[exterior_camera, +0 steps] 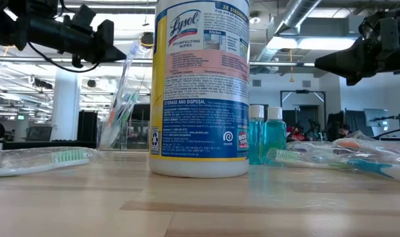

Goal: Pick & Place toothbrushing station
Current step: Put the left purple toothbrush into the transparent organizer

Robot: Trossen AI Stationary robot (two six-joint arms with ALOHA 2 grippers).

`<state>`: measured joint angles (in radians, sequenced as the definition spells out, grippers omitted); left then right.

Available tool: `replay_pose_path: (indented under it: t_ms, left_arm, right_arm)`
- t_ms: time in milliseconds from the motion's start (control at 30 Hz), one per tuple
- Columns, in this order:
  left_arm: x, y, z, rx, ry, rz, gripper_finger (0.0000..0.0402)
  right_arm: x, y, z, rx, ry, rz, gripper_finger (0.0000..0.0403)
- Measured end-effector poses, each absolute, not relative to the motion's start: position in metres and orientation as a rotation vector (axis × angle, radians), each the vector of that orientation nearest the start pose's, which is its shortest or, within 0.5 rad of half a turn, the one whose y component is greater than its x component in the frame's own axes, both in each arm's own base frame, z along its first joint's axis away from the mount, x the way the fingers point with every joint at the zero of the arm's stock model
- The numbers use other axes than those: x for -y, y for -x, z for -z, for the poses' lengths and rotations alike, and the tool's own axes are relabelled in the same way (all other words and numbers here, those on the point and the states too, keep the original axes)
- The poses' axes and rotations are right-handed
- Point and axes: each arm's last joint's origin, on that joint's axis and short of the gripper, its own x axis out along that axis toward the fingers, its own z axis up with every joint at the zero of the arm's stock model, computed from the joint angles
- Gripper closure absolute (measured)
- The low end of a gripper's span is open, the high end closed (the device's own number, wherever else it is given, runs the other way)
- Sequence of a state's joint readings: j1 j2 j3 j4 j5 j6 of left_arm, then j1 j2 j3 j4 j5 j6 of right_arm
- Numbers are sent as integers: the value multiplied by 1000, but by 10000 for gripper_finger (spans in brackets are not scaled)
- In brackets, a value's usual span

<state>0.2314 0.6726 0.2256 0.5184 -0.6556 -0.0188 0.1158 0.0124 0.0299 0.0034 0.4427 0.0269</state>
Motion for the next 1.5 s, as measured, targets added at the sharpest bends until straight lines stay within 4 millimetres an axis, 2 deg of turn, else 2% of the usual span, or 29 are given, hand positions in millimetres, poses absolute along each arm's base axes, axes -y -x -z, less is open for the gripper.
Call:
replay_pose_path:
  t_ms: [633,900,1133,1500]
  left_arm:
    - [-61,-155,-211,6,-23,-968,401]
    - [-63,-141,-188,109,2,-948,402]
    - [-60,-132,-171,116,26,-946,401]
    - [-60,-131,-168,110,46,-947,402]
  right_arm:
    - [1,-95,-173,24,-32,327,349]
    - [1,-95,-173,24,-32,327,349]
    - [1,-95,-173,24,-32,327,349]
    - [1,-95,-173,24,-32,327,349]
